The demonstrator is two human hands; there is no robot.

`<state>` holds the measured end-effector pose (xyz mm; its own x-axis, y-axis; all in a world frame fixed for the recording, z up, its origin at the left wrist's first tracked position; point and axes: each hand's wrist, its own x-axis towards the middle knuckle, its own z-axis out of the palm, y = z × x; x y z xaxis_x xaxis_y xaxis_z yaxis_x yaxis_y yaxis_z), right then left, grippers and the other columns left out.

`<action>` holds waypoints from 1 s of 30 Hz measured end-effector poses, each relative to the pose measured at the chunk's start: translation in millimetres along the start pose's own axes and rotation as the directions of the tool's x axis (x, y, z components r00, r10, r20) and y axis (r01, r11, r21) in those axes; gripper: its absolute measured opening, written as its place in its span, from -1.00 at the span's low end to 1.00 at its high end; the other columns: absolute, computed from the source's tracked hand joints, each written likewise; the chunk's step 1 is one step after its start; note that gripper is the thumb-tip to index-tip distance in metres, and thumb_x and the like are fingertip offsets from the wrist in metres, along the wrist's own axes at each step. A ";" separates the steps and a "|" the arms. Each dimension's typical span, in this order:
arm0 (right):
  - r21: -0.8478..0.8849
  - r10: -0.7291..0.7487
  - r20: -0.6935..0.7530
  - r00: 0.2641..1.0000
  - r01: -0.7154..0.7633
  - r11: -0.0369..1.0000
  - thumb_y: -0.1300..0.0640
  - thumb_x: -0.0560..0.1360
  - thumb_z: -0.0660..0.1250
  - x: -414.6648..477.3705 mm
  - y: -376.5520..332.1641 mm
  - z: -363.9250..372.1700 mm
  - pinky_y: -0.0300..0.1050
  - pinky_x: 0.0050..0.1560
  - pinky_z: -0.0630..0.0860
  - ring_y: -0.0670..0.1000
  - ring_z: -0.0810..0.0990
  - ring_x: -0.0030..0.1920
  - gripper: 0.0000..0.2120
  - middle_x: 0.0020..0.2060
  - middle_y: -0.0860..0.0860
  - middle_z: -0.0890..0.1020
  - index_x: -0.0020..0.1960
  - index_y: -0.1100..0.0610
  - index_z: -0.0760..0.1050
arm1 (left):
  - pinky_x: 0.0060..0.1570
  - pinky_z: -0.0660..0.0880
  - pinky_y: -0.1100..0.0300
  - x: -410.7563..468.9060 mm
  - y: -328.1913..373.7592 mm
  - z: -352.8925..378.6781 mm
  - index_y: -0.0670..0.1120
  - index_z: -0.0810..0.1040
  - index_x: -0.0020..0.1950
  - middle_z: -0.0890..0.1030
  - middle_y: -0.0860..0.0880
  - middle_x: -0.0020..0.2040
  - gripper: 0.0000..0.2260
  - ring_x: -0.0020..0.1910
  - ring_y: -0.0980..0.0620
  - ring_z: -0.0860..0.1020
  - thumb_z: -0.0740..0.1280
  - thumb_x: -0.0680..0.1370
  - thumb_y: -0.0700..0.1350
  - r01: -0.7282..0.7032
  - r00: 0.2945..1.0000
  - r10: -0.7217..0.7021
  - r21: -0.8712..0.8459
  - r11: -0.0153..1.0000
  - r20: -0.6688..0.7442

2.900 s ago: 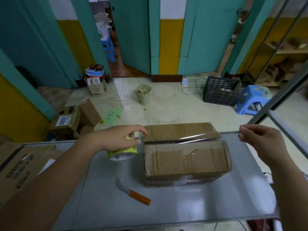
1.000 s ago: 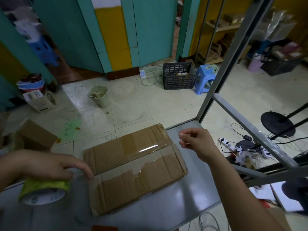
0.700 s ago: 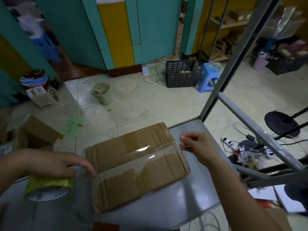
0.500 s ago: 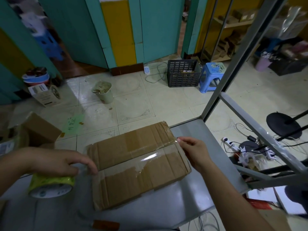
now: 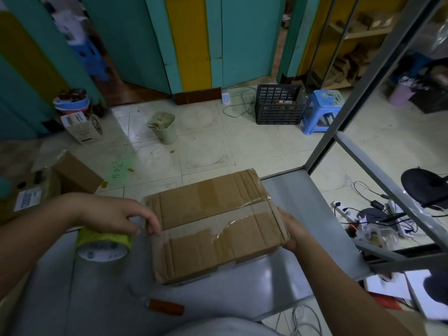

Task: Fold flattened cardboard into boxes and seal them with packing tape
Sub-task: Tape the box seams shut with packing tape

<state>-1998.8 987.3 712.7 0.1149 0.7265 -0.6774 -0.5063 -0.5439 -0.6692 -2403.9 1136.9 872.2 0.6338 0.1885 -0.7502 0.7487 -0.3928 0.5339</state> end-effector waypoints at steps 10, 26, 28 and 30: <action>-0.704 -0.779 -0.119 0.615 0.501 0.503 0.16 0.69 0.26 -38.8 -60.8 35.8 -0.07 0.10 0.58 -0.04 0.67 0.07 -0.81 0.02 -0.06 0.71 0.14 0.02 0.65 | 0.45 0.44 -0.01 -6.6 9.3 5.2 0.34 0.64 0.25 0.62 0.32 0.20 -0.64 0.31 0.21 0.54 0.34 0.58 -0.08 0.030 0.997 -0.029 0.014 0.999 -0.079; -0.758 -0.335 0.621 0.708 0.435 -0.486 -0.37 0.67 -0.18 -49.3 -10.2 137.0 0.19 0.66 -0.14 -0.08 -0.19 0.68 -0.35 0.68 -0.19 -0.03 0.70 -0.16 -0.04 | -0.07 0.56 0.28 -31.3 -8.7 28.3 0.14 0.64 0.14 0.66 0.15 0.00 -0.70 -0.04 0.18 0.62 0.43 0.57 0.31 0.167 0.875 -0.200 -0.113 0.979 -0.441; -0.763 -0.350 0.619 0.703 0.432 -0.481 -0.36 0.67 -0.17 -49.7 -7.9 136.6 0.18 0.66 -0.14 -0.10 -0.18 0.68 -0.36 0.68 -0.21 -0.03 0.70 -0.18 -0.03 | -0.21 0.50 0.30 -37.3 -22.1 38.7 -0.01 0.71 -0.08 0.64 0.16 -0.25 -0.52 -0.25 0.16 0.59 0.43 0.50 0.42 0.082 0.874 -0.170 -0.207 0.975 -0.456; -0.767 -0.355 0.617 0.703 0.433 -0.474 -0.37 0.67 -0.18 -49.4 -7.6 136.3 0.16 0.66 -0.15 -0.11 -0.19 0.67 -0.37 0.68 -0.22 -0.03 0.69 -0.19 -0.04 | -0.18 0.45 0.15 -43.2 -30.8 51.3 -0.11 0.69 -0.20 0.57 0.03 -0.32 -0.46 -0.29 0.06 0.52 0.44 0.50 0.40 -0.073 0.908 -0.072 -0.326 0.943 -0.412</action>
<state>-2117.2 1012.7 792.9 -0.2665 0.9625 -0.0503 0.9450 0.2507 -0.2101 -2464.3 1094.6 868.2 0.6015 0.5704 -0.5594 0.7229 -0.0906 0.6850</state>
